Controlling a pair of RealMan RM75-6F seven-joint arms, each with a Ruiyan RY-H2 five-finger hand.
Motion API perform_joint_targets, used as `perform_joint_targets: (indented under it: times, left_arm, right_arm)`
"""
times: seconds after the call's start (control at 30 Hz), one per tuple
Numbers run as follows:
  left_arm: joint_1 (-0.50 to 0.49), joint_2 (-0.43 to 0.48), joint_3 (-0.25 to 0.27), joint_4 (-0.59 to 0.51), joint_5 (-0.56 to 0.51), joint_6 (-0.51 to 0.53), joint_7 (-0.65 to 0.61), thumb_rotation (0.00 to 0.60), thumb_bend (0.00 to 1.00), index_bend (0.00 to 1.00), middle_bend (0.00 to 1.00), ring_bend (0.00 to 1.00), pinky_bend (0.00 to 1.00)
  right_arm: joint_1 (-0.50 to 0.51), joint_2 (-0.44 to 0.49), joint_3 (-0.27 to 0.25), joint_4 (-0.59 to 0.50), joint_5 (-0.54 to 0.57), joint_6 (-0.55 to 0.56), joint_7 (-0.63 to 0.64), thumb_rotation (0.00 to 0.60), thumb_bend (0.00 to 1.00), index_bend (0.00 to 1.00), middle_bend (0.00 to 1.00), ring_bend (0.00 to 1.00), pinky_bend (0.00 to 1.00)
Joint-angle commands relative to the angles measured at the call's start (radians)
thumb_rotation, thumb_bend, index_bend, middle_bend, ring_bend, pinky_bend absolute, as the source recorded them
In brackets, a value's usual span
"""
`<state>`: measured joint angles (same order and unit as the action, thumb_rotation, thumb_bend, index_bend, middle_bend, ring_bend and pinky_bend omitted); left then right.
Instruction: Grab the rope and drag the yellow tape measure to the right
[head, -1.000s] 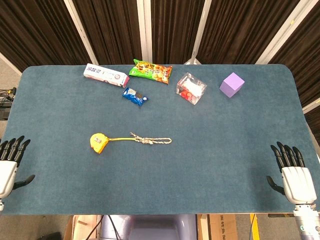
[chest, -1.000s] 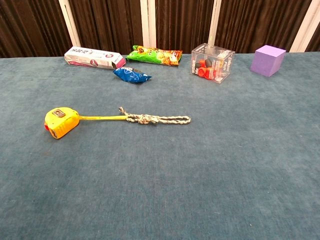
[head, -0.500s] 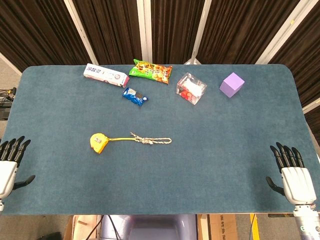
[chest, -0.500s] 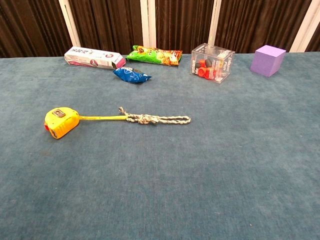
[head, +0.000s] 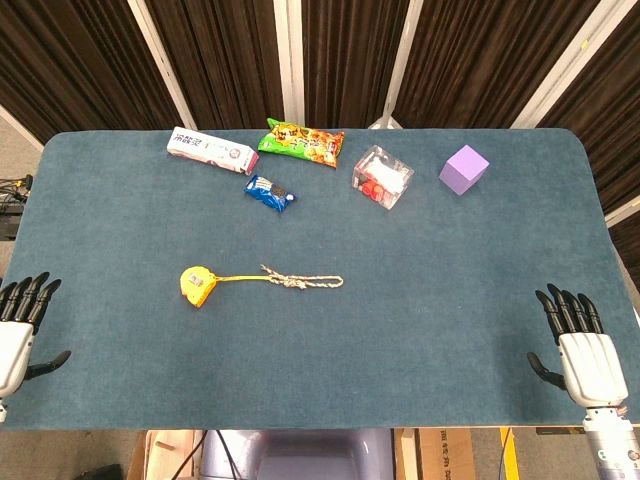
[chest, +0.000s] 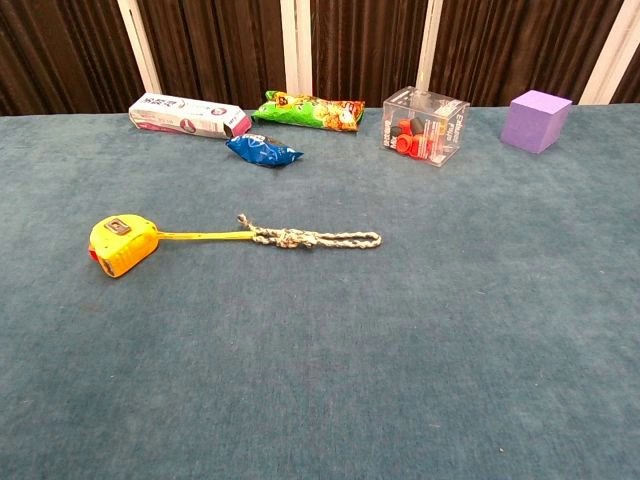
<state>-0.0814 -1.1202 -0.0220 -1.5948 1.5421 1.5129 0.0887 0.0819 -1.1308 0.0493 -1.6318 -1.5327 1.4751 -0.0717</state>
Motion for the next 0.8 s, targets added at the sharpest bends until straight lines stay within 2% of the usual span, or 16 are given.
perform_joint_targets:
  times: [0.03,0.27,0.37,0.5,0.73,0.8]
  left_arm:
    - [0.002,0.004,0.000,-0.003,0.000,0.003,-0.013,0.600,0.00,0.00,0.00,0.00,0.00]
    - [0.002,0.004,0.000,0.000,0.005,0.007,-0.036,0.600,0.00,0.00,0.00,0.00,0.00]
    - [0.001,0.003,-0.003,0.000,-0.001,0.004,-0.038,0.600,0.00,0.00,0.00,0.00,0.00]
    - [-0.001,0.002,-0.007,-0.001,-0.017,-0.008,-0.039,0.600,0.00,0.00,0.00,0.00,0.00]
    - [-0.004,0.001,-0.014,-0.007,-0.030,-0.014,-0.045,0.600,0.00,0.00,0.00,0.00,0.00]
    - [-0.005,0.001,-0.014,-0.005,-0.029,-0.014,-0.044,0.600,0.00,0.00,0.00,0.00,0.00]
  right_arm:
    - [0.005,0.002,0.004,-0.007,-0.007,0.002,0.003,0.600,0.29,0.00,0.00,0.00,0.00]
    - [0.074,-0.008,0.039,-0.046,-0.011,-0.064,0.007,0.600,0.29,0.00,0.00,0.00,0.00]
    - [0.124,-0.022,0.067,-0.059,0.004,-0.119,0.007,0.600,0.29,0.08,0.00,0.00,0.00]
    - [0.205,-0.058,0.115,-0.068,0.043,-0.208,-0.001,0.600,0.29,0.23,0.00,0.00,0.00]
    - [0.353,-0.168,0.198,-0.051,0.158,-0.361,-0.087,0.600,0.29,0.39,0.03,0.00,0.00]
    - [0.393,-0.210,0.216,-0.041,0.196,-0.394,-0.117,0.600,0.29,0.41,0.04,0.00,0.00]
